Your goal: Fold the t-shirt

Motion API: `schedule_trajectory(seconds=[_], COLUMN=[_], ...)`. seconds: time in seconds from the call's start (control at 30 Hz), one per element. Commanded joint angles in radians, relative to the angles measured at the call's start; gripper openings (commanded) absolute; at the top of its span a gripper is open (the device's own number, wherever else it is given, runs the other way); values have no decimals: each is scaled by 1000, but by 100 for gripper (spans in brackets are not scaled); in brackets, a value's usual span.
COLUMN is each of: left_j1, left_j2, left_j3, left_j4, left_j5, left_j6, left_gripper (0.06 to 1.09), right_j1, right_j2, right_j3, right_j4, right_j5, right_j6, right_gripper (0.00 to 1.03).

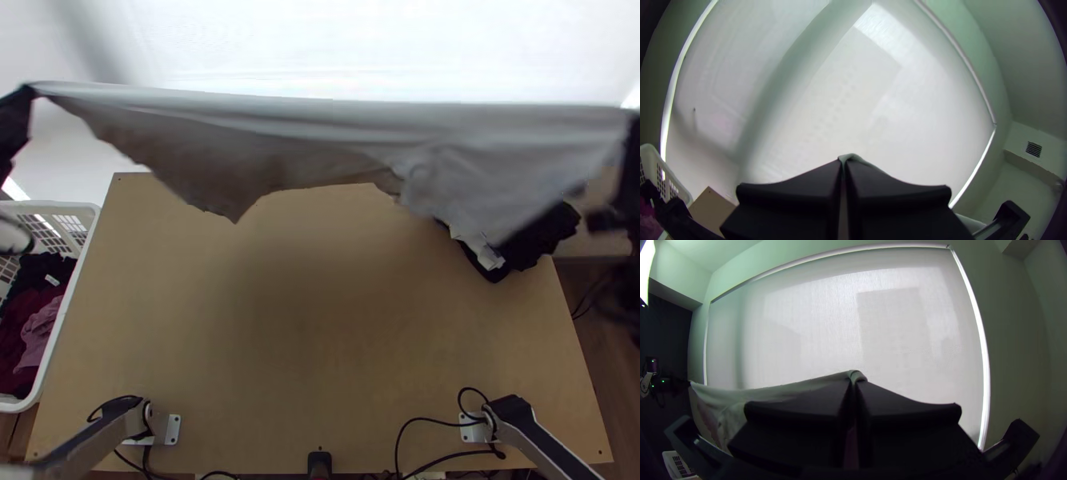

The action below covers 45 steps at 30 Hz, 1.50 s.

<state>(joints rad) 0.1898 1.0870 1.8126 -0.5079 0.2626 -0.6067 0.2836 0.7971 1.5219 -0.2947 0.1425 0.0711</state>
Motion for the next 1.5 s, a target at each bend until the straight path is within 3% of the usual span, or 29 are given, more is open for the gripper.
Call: schedule_trajectory(seconds=[0.0, 0.23, 0.43, 0.6, 0.87, 1.03, 1.27, 1.47], left_j1=[17, 17, 22, 16, 23, 25, 42, 83], left_j2=[-154, -371, -434, -480, -616, -610, -447, -220], left_j3=[-64, -116, -124, -249, -792, -1010, -1098, -1095], left_j4=[35, -32, -100, -136, -164, -127, 29, 190], left_j5=[-26, -25, -33, -29, 1, 3, -6, -11], left_j6=[-24, -30, -39, -22, 33, 67, 74, 90], left_gripper=[9, 9, 9, 9, 9, 9, 9, 9], right_j1=[-24, -77, -81, -78, -12, 34, 8, -3], right_j2=[-130, -207, -188, -179, -202, -214, -73, 132], right_j3=[57, 258, 302, 201, -203, -473, -706, -747], right_j4=[-115, -494, -543, -538, -454, -302, -107, 12], right_j5=[43, 45, 42, 42, 34, 32, -44, -106], right_j6=[-7, 124, 162, 248, 460, 524, 624, 636], right_gripper=[3, 3, 3, 3, 3, 3, 3, 3])
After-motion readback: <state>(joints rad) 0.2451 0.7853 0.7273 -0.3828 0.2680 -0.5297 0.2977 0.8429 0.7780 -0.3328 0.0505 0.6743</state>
